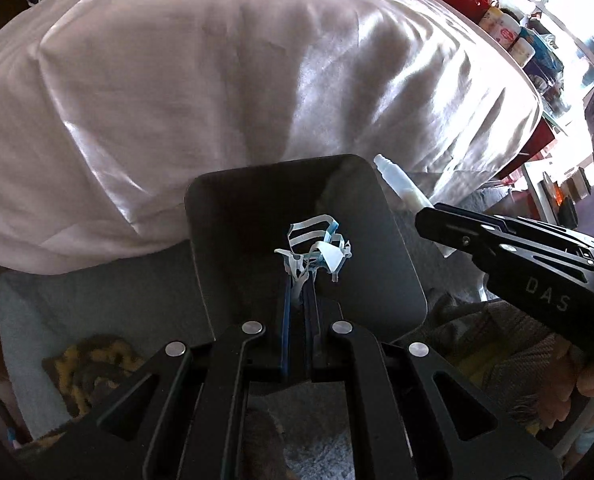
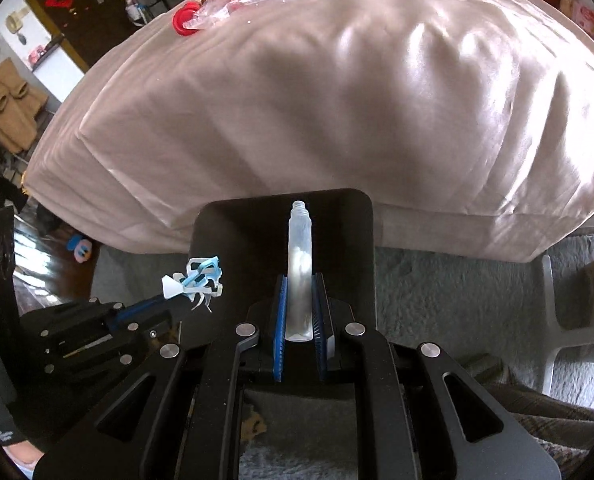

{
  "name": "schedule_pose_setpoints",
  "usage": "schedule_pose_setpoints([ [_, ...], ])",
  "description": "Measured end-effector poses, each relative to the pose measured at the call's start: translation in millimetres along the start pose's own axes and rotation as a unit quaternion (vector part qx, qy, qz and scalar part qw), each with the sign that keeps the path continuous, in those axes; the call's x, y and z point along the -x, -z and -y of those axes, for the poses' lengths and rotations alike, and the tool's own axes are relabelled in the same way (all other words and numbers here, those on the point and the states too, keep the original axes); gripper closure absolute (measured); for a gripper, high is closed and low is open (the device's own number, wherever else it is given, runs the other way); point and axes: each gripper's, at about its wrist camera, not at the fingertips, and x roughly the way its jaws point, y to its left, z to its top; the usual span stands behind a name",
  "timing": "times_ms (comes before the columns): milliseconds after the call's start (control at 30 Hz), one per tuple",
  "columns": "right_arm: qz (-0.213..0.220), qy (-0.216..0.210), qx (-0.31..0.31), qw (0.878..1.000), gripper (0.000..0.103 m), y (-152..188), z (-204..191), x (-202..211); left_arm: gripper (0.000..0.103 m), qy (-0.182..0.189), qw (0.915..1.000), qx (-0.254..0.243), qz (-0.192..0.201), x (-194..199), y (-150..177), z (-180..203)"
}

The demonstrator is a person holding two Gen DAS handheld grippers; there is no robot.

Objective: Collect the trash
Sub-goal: 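Carry both items down to the black bin and open both tools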

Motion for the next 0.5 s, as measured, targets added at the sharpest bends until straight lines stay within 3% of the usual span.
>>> schedule_pose_setpoints([
  [133,0.0,0.0,-0.006,1.0,0.087,-0.8,-3.2,-2.0,0.096,0.001,1.0,0.003,-0.006,0.7,-0.4,-1.7],
  [200,0.0,0.0,-0.009,1.0,0.087,-1.2,-2.1,-1.4,0.089,-0.005,1.0,0.0,-0.006,0.4,-0.5,-0.9],
  [267,0.002,0.002,-0.013,1.0,0.084,-1.1,-0.8,-1.2,0.073,-0.012,0.9999,-0.003,-0.002,2.4,-1.0,-0.2],
  [300,0.003,0.003,-0.017,1.0,0.079,-1.0,1.0,-0.9,0.07,-0.013,0.9999,-0.003,0.0,3.7,-1.3,-0.7],
  [333,0.005,0.002,-0.02,1.0,0.066,-1.7,3.8,0.4,0.064,-0.013,0.9999,-0.002,0.004,5.4,-2.5,-1.1],
  [367,0.007,0.001,-0.022,1.0,0.059,-1.6,5.9,0.8,0.059,-0.014,0.9999,0.0,0.006,6.5,-2.9,-2.0],
  [433,0.012,0.001,-0.028,1.0,0.058,-2.8,9.9,3.1,0.051,-0.014,0.9998,0.005,0.011,9.3,-3.7,-4.6],
  [500,0.019,0.002,-0.04,0.999,0.048,-4.5,16.2,6.9,0.04,-0.015,0.9997,0.01,0.015,11.3,-4.3,-7.6],
])
